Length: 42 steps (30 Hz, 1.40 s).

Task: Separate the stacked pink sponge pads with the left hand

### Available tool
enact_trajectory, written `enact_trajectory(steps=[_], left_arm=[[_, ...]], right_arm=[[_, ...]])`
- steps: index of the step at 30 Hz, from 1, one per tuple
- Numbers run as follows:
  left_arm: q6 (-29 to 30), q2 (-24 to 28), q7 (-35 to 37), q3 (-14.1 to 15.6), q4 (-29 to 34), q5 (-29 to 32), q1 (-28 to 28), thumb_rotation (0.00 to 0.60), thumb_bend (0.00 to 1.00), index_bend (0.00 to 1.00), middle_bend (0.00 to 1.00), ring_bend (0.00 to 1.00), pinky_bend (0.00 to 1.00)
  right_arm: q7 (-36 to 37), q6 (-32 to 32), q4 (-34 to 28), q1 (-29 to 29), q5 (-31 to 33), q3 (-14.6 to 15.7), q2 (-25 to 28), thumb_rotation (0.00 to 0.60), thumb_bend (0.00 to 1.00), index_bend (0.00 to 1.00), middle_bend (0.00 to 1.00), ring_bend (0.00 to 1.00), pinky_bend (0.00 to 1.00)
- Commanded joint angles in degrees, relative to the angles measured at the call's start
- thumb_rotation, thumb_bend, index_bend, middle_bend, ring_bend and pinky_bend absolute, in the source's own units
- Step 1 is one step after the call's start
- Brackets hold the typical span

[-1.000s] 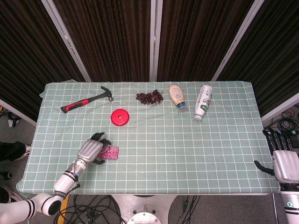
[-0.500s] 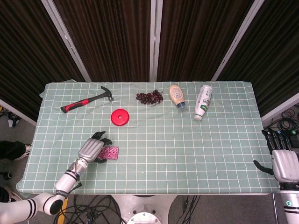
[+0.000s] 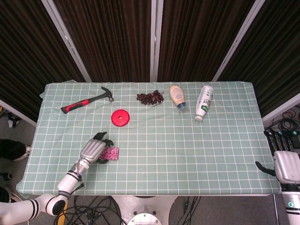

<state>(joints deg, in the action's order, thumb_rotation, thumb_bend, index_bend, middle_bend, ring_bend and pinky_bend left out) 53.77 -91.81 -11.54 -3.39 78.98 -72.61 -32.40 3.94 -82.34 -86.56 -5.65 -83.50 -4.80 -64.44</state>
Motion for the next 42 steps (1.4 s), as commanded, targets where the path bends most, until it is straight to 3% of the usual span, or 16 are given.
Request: enact_trajectory(steps=[1,33,42], left_arm=[[0.0,0.0,0.1,0.0,-0.1,0.1,0.0,0.6,0.17,0.32,0.35,0.03,0.08],[3.7,0.3,5.7,0.0,-1.8,-2.8,1.4,0.6,0.25,0.37,0.43,0.1,0.08],[1.5,1.4,11.0,-2.3,-9.0,-0.1,1.2,0.6,0.25,0.37,0.43,0.1,0.08]], right_arm=[[0.1,0.1,0.2,0.0,0.1,0.0,-0.1,0.6,0.07,0.0,0.0,0.0,0.0],[0.3,0.7,0.2,0.0,0.8,-0.2,0.0,0.6,0.07,0.0,0.0,0.0,0.0],[-0.8,0.6,-1.1,-0.2,0.7,-0.3,0.5,0.6,0.07,0.0,0.0,0.0,0.0]])
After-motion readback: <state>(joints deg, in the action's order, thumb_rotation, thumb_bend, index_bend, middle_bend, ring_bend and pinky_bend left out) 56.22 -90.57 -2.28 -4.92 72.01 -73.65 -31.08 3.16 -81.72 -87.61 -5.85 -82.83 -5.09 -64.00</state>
